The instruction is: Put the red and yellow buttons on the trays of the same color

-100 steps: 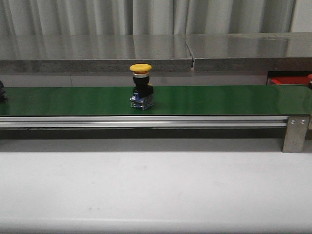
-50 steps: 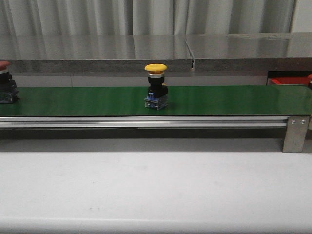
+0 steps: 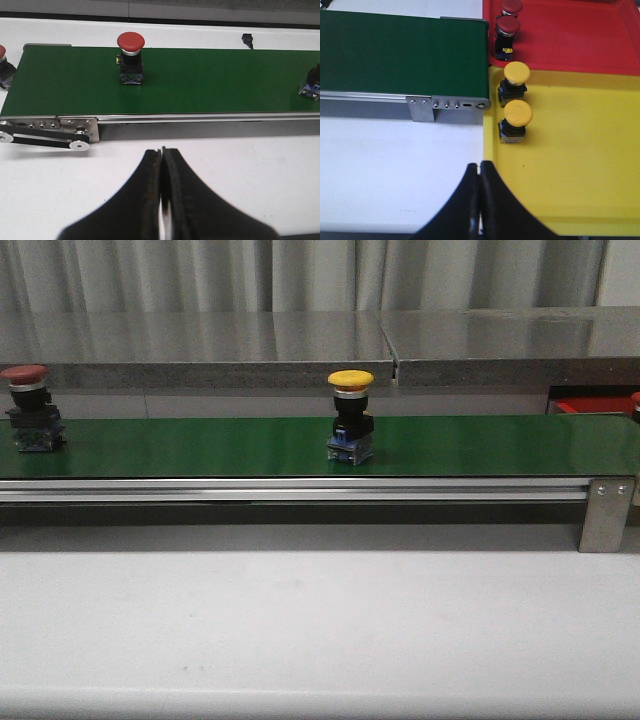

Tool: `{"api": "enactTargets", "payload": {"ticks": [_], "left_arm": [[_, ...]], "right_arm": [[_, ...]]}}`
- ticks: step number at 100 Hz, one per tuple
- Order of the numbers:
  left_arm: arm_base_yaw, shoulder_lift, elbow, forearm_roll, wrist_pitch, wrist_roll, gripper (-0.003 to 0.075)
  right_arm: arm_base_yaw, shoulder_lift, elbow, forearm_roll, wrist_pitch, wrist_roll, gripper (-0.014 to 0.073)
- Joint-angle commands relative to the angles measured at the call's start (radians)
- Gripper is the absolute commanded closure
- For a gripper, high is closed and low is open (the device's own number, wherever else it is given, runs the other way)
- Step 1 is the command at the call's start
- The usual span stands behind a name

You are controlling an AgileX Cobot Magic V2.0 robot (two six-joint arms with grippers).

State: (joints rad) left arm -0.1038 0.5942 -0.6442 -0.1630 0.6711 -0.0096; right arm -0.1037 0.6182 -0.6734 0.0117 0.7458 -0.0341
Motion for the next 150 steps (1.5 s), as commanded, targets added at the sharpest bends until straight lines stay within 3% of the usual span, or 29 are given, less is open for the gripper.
{"api": "enactTargets", "payload": {"ticks": [1,87,120,150], "left_arm": [[-0.002,0.0,-0.027,-0.017,-0.061,-0.013,0.0741],[-0.002,0.0,-0.027,-0.017,-0.061,-0.013,0.0741],[-0.002,0.0,-0.027,-0.017,-0.061,-0.013,0.0741],[-0.002,0.0,-0.027,-0.017,-0.061,-0.013,0.0741]], "right_arm": [[0.002,0.0,-0.028,-0.012,-0.06,-0.003,0.0711],[0.002,0.003,-0.034,0.038,-0.029,-0.003,0.0711],[0.008,0.279,-0.236,0.037,0.025,-0.003,0.0711],[0.127,0.538,-0.472,0.037,0.072,-0.003,0.0672]]}}
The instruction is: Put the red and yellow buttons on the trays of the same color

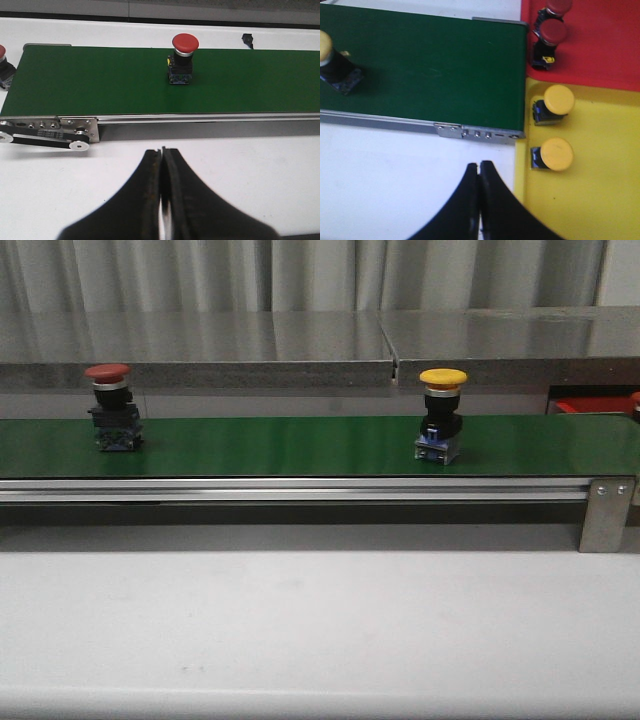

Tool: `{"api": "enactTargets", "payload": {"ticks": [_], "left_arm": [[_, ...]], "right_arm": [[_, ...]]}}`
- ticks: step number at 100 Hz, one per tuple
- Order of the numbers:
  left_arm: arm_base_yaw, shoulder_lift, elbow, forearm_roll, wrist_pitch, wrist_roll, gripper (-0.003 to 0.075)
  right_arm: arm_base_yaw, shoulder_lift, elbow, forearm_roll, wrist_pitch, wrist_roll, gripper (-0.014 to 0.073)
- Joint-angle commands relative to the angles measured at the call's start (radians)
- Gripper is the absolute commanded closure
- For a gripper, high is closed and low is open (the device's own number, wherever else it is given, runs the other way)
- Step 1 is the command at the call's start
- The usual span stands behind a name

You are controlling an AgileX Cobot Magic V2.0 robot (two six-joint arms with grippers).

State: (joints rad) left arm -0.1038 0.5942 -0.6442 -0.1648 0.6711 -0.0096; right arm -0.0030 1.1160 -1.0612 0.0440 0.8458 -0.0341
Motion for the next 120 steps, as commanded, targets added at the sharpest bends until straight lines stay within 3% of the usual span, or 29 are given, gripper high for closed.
{"api": "enactTargets", "payload": {"ticks": [1,12,29,38,70,120], "left_arm": [[-0.002,0.0,-0.027,-0.015,-0.061,-0.013,0.0741],[-0.002,0.0,-0.027,-0.015,-0.061,-0.013,0.0741],[-0.002,0.0,-0.027,-0.015,-0.061,-0.013,0.0741],[-0.002,0.0,-0.027,-0.015,-0.061,-0.013,0.0741],[-0.002,0.0,-0.027,-0.015,-0.061,-0.013,0.0741],[-0.002,0.0,-0.027,-0.015,-0.061,-0.013,0.0741]], "right_arm": [[0.033,0.051,-0.09,0.004,-0.026,-0.003,0.0659],[0.08,0.131,-0.171,0.004,-0.008,-0.003,0.0491],[0.138,0.255,-0.279,0.005,0.033,0.0,0.0097],[0.16,0.315,-0.332,0.007,0.077,0.026,-0.0013],[0.214,0.508,-0.533,0.075,0.219,0.066,-0.002],[0.206,0.676,-0.582,-0.003,0.179,0.084,-0.0011]]}}
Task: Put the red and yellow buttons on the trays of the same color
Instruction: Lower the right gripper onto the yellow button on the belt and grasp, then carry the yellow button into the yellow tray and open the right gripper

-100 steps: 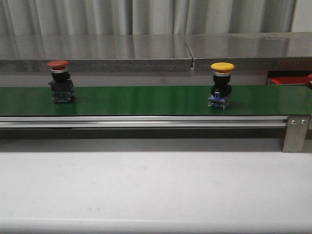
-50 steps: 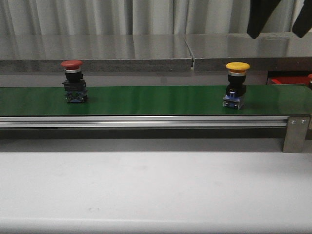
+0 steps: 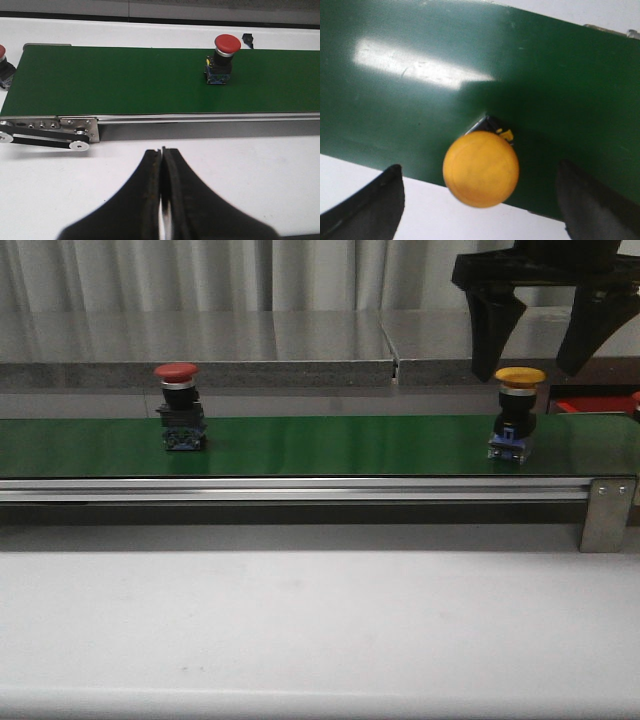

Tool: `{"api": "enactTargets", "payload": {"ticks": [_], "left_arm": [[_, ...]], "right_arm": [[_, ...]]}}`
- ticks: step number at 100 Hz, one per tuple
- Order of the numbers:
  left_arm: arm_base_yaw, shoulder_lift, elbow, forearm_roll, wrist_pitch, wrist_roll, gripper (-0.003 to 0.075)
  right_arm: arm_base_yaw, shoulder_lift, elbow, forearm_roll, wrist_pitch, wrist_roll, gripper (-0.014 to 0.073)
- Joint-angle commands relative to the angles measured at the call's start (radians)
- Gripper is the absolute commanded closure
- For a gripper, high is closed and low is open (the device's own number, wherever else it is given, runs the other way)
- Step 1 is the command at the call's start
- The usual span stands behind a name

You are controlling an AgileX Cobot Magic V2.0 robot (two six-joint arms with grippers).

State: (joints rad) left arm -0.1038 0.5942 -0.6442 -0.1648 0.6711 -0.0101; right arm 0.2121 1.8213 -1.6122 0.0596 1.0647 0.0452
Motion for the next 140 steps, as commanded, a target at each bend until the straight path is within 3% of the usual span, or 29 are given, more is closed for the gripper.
{"api": "enactTargets", "payload": {"ticks": [1,13,30,37,67,116,140], "left_arm": [[-0.002,0.0,-0.027,-0.015,-0.061,-0.012,0.0741],[-0.002,0.0,-0.027,-0.015,-0.061,-0.012,0.0741],[-0.002,0.0,-0.027,-0.015,-0.061,-0.012,0.0741],[-0.002,0.0,-0.027,-0.015,-0.061,-0.012,0.0741],[-0.002,0.0,-0.027,-0.015,-0.061,-0.012,0.0741],[-0.002,0.0,-0.027,-0.015,-0.061,-0.012,0.0741],[-0.002,0.0,-0.027,-0.015,-0.061,-0.012,0.0741]], "right_arm": [[-0.009,-0.028,-0.031,-0.018,-0.039,0.005,-0.0008],[-0.013,-0.003,-0.031,-0.018,-0.037,0.005,0.0116],[-0.017,0.005,-0.031,-0.018,-0.038,0.008,0.0427],[-0.017,0.0,-0.031,-0.018,-0.042,0.01,0.0477],[-0.065,-0.082,-0.031,-0.026,-0.043,0.054,0.048],[-0.359,-0.183,-0.029,-0.05,0.025,0.064,0.048],[-0.494,-0.183,0.027,-0.043,-0.011,0.064,0.048]]}}
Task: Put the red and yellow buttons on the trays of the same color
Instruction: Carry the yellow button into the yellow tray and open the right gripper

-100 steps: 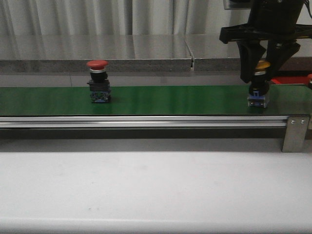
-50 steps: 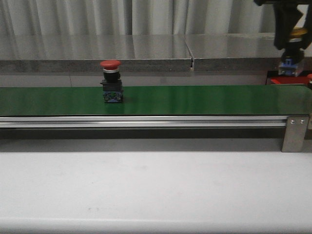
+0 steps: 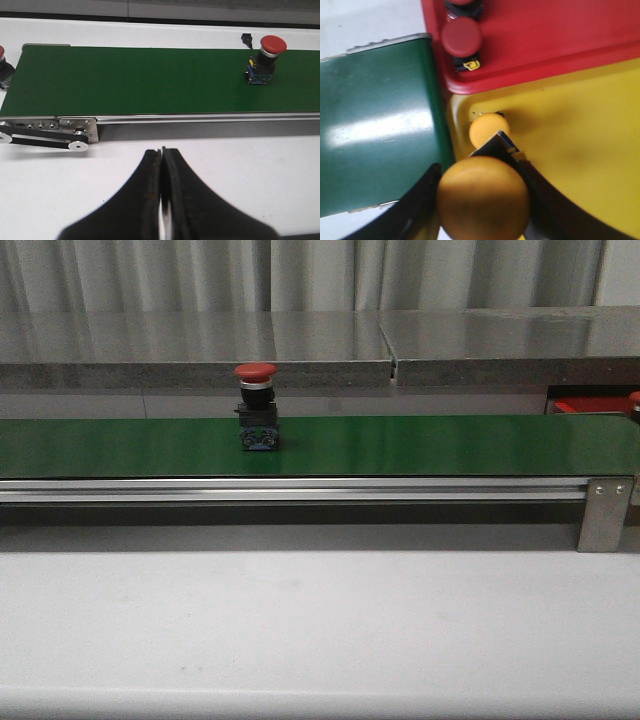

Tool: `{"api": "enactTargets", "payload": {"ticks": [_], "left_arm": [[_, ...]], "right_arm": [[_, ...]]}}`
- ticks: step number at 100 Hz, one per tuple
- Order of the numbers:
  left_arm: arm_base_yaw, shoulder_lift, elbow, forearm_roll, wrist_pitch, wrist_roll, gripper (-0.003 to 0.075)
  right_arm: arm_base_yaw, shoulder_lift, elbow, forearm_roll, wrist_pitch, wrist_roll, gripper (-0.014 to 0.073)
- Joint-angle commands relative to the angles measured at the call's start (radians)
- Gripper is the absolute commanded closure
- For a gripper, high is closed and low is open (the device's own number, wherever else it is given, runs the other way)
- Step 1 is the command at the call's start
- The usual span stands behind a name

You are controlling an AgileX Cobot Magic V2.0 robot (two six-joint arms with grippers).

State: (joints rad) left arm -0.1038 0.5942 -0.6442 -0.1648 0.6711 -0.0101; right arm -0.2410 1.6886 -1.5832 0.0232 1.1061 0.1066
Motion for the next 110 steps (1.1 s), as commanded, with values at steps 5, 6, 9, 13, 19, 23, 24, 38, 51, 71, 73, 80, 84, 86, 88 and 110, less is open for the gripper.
{"api": "enactTargets", "payload": {"ticks": [5,6,9,13,19,23,24,38,51,71,73,80,84,86,88,110], "left_arm": [[-0.002,0.0,-0.027,-0.015,-0.061,-0.012,0.0741],[-0.002,0.0,-0.027,-0.015,-0.061,-0.012,0.0741],[-0.002,0.0,-0.027,-0.015,-0.061,-0.012,0.0741],[-0.002,0.0,-0.027,-0.015,-0.061,-0.012,0.0741],[-0.002,0.0,-0.027,-0.015,-0.061,-0.012,0.0741],[-0.002,0.0,-0.027,-0.015,-0.061,-0.012,0.0741],[-0.002,0.0,-0.027,-0.015,-0.061,-0.012,0.0741],[-0.002,0.0,-0.027,-0.015,-0.061,-0.012,0.0741],[-0.002,0.0,-0.027,-0.015,-0.061,-0.012,0.0741],[-0.002,0.0,-0.027,-0.015,-0.061,-0.012,0.0741],[-0.002,0.0,-0.027,-0.015,-0.061,-0.012,0.0741],[-0.002,0.0,-0.027,-0.015,-0.061,-0.012,0.0741],[-0.002,0.0,-0.027,-0.015,-0.061,-0.012,0.0741],[-0.002,0.0,-0.027,-0.015,-0.061,-0.012,0.0741],[-0.002,0.0,-0.027,-0.015,-0.061,-0.012,0.0741],[-0.002,0.0,-0.027,-0.015,-0.061,-0.012,0.0741]], "right_arm": [[-0.065,-0.051,0.022,0.001,-0.076,0.002,0.048],[-0.068,-0.051,0.028,0.002,-0.085,0.002,0.048],[-0.081,-0.051,0.043,0.003,-0.102,0.002,0.048],[-0.099,-0.049,0.065,0.005,-0.126,0.002,0.048],[-0.124,-0.049,0.098,0.012,-0.167,0.002,0.048],[-0.139,-0.047,0.115,0.02,-0.189,0.002,0.048],[-0.145,-0.047,0.118,0.022,-0.193,0.002,0.048],[-0.181,-0.033,0.167,0.042,-0.253,0.002,0.048],[-0.192,-0.004,0.187,0.066,-0.305,0.002,0.048],[-0.192,0.061,0.187,0.115,-0.363,0.002,0.048],[-0.192,0.067,0.187,0.119,-0.37,0.002,0.048],[-0.192,0.084,0.187,0.122,-0.391,0.002,0.048],[-0.192,0.089,0.187,0.122,-0.404,0.002,0.048],[-0.192,0.095,0.187,0.123,-0.409,0.002,0.048],[-0.192,0.099,0.187,0.123,-0.414,0.002,0.048],[-0.192,0.144,0.187,0.129,-0.456,0.002,0.048]]}}
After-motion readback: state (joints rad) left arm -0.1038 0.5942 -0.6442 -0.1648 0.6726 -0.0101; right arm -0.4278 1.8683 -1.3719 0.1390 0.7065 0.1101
